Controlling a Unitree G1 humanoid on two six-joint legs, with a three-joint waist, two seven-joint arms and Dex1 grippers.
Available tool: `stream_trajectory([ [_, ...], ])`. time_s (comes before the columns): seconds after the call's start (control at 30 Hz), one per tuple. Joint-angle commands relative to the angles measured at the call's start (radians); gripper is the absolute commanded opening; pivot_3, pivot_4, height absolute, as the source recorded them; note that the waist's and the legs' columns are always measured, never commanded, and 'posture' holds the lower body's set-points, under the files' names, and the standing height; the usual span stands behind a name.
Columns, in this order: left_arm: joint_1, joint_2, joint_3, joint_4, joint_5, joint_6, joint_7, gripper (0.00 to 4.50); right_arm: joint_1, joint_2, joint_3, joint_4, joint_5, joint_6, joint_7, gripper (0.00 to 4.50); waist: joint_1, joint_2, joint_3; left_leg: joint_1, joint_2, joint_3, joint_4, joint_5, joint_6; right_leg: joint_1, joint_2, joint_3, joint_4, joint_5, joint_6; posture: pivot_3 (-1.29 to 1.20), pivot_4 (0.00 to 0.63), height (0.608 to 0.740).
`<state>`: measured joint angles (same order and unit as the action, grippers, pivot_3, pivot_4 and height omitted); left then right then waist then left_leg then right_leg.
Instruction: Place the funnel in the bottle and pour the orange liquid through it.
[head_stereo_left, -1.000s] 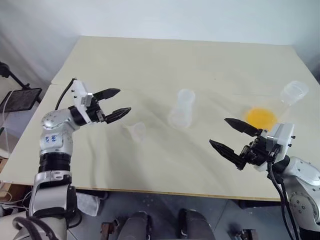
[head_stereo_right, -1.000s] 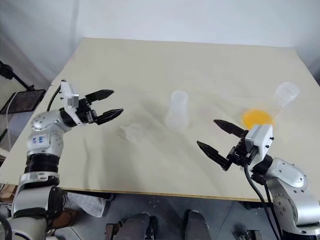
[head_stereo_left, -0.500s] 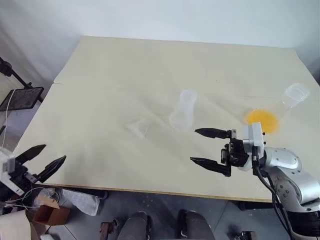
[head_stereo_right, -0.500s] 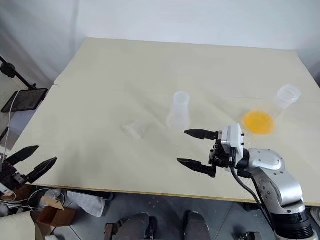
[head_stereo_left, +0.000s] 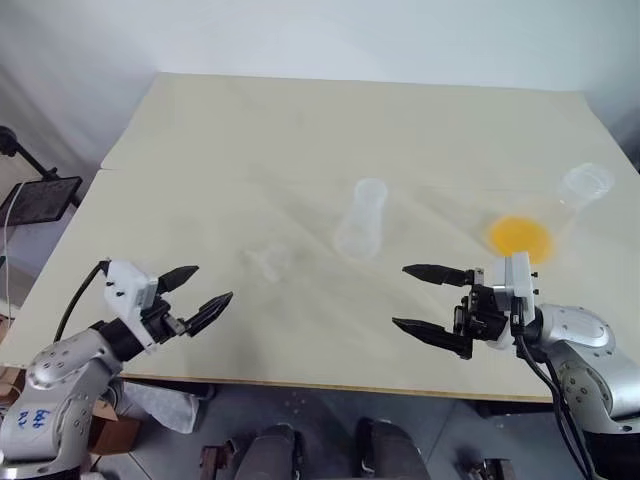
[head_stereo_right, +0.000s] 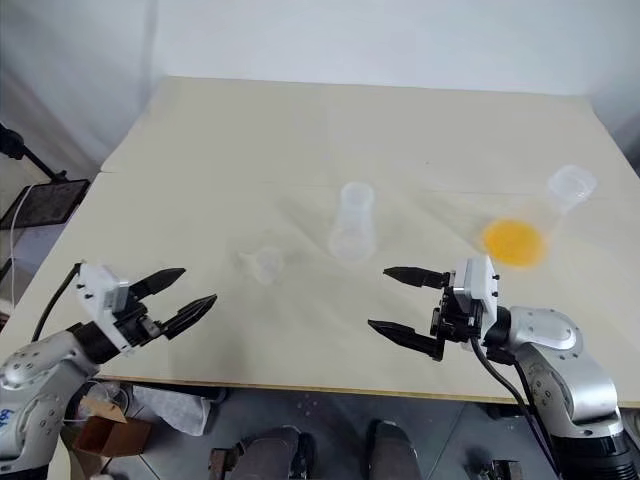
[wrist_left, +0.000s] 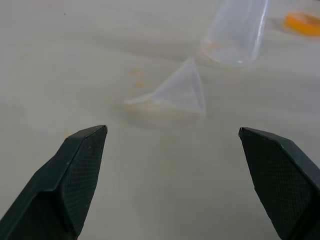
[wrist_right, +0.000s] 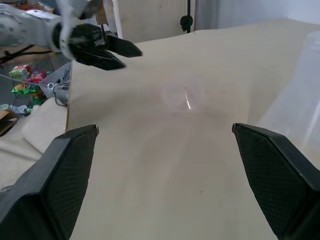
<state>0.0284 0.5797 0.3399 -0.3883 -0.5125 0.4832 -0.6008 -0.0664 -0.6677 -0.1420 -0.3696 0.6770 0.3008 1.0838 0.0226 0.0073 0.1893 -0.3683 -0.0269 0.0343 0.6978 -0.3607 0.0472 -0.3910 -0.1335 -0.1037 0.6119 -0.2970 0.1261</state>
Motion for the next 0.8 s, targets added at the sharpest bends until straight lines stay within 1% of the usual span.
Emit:
stream_trajectory([
  [0.03,-0.09,-0.036,-0.074,0.025,0.043,0.018,0.071,4.49,0.029,-0.005,-0.033,-0.066,0.026,0.011,-0.026,4.5,0.002,0.0,0.0,0.0,0.0,0.0,0.0,0.0,0.0,0.0,0.001,0.0,0.0,0.0,0.0,0.0,0.15,0.74],
  [0.1,-0.129,-0.051,-0.116,0.041,0.061,0.018,0.077,4.49,0.046,-0.006,-0.036,-0.084,0.024,0.013,-0.038,4.5,0.002,0.0,0.0,0.0,0.0,0.001,0.0,0.0,0.0,0.0,0.001,0.0,0.001,0.0,0.0,0.0,0.15,0.74],
  [0.2,-0.164,-0.077,-0.164,0.046,0.037,0.041,0.059,4.49,0.071,-0.008,-0.053,-0.1,0.026,0.016,-0.057,4.5,0.002,0.0,0.0,0.0,-0.001,0.001,0.0,0.0,0.0,0.0,0.002,0.0,0.001,0.0,0.0,0.0,0.15,0.74],
  [0.3,-0.191,-0.088,-0.201,0.073,0.071,0.034,0.072,4.49,0.082,-0.004,-0.06,-0.11,0.024,0.011,-0.077,4.5,0.002,0.0,0.0,0.0,-0.001,0.001,0.0,0.0,0.0,0.0,0.002,0.0,0.0,0.0,0.0,0.0,0.15,0.74],
  [0.53,-0.23,-0.093,-0.235,0.122,0.145,0.012,0.109,4.49,0.104,0.004,-0.058,-0.137,0.022,0.002,-0.112,4.5,0.002,0.0,0.0,0.0,0.0,0.002,0.001,0.0,0.0,0.0,0.002,0.0,0.0,0.0,0.0,0.0,0.15,0.74],
  [0.77,-0.252,-0.102,-0.24,0.143,0.166,0.023,0.122,4.49,0.12,0.008,-0.061,-0.146,0.017,-0.014,-0.137,4.5,0.004,0.0,0.0,0.0,-0.001,0.001,0.001,0.0,0.0,0.0,0.002,0.0,0.0,0.0,0.0,0.0,0.15,0.74],
  [0.8,-0.259,-0.105,-0.241,0.151,0.168,0.023,0.123,4.3,0.122,0.009,-0.059,-0.147,0.016,-0.016,-0.14,4.5,0.004,0.0,0.0,0.0,-0.001,0.001,0.001,0.0,0.0,0.0,0.002,0.0,0.0,0.0,0.0,0.0,0.15,0.74],
])
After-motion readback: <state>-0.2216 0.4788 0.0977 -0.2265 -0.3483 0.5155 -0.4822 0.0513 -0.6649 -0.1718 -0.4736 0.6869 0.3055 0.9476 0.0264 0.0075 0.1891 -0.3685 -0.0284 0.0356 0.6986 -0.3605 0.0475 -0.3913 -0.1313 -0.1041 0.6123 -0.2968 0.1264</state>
